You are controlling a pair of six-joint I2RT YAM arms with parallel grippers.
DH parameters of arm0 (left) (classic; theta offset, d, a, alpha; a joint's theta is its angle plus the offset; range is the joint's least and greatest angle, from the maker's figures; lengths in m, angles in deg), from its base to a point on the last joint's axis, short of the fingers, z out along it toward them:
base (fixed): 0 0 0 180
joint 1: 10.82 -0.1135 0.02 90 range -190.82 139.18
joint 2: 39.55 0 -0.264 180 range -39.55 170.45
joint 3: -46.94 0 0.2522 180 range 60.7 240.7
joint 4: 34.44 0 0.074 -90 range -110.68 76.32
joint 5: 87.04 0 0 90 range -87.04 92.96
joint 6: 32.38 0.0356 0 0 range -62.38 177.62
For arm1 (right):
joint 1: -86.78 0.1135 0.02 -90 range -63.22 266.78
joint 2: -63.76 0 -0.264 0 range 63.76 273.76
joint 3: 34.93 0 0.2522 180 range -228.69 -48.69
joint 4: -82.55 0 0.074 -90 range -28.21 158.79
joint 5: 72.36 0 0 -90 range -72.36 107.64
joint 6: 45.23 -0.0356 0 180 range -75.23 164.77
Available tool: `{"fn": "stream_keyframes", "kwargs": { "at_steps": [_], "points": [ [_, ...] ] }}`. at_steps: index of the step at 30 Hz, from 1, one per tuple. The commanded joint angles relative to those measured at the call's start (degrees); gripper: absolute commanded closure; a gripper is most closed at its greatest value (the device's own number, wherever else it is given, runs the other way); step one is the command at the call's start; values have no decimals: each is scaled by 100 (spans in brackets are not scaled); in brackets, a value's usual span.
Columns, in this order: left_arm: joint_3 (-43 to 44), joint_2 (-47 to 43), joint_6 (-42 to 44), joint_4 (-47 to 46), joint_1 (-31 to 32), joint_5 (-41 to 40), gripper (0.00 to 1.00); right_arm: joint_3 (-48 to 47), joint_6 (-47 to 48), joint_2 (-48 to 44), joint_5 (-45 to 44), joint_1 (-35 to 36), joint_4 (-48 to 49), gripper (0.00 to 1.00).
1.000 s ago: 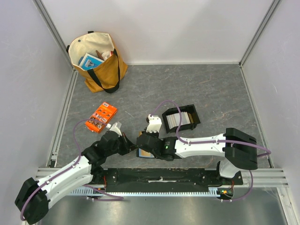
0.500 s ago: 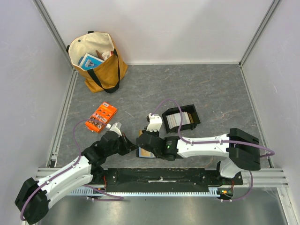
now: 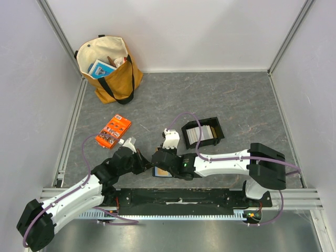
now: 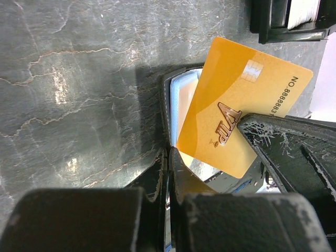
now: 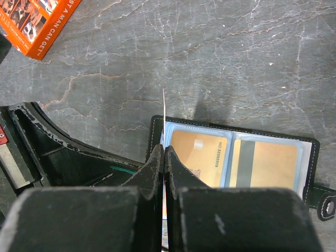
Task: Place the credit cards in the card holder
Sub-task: Turn over the card slot in the card holder.
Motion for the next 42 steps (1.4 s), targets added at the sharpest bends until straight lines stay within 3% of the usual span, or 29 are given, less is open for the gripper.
{"fn": "stream_keyframes", "kwargs": {
  "at_steps": [1,27,42],
  "points": [
    [46,-67,-105,-161,16,-33,98,-282,-14,154,-30,33,-17,100],
    [116,-375,-114,-266,25,125,98,-2531,-128,1402,-1400,630,-3022,100],
    [143,-366,-70,-126,16,55,98,-2523,-427,1121,-1709,683,-3804,100]
  ]
}}
